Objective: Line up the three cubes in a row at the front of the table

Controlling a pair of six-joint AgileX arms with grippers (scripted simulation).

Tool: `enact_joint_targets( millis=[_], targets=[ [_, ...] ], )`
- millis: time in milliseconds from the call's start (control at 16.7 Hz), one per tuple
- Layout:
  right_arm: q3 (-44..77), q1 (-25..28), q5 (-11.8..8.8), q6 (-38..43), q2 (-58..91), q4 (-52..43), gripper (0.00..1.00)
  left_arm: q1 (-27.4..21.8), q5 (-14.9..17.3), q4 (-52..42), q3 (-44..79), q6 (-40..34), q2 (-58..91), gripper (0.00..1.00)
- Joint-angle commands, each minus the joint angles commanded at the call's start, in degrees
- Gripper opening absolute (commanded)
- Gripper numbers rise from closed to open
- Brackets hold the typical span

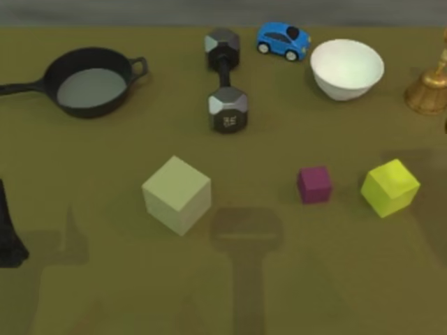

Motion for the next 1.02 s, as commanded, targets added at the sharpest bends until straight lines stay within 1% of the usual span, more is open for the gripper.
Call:
enact_joint_targets(
  millis=[300,540,780,1020],
  targets=[
    [24.43,6.57,-0.07,4.67,32.98,-17.6,1.0,0.0,0.0,0.0,0.0,0.0,0.0,1.0],
    [41.42,11.13,-0.14,7.87,52.98,-29.15,1.0,0.0,0.0,0.0,0.0,0.0,0.0,1.0],
    [54.71,14.35,0.04,10.19,67.6,-36.81,1.0,0.0,0.0,0.0,0.0,0.0,0.0,1.0],
    [60.78,15.79,0.21,11.26,73.71,-40.03,1.0,0.0,0.0,0.0,0.0,0.0,0.0,1.0]
  ],
)
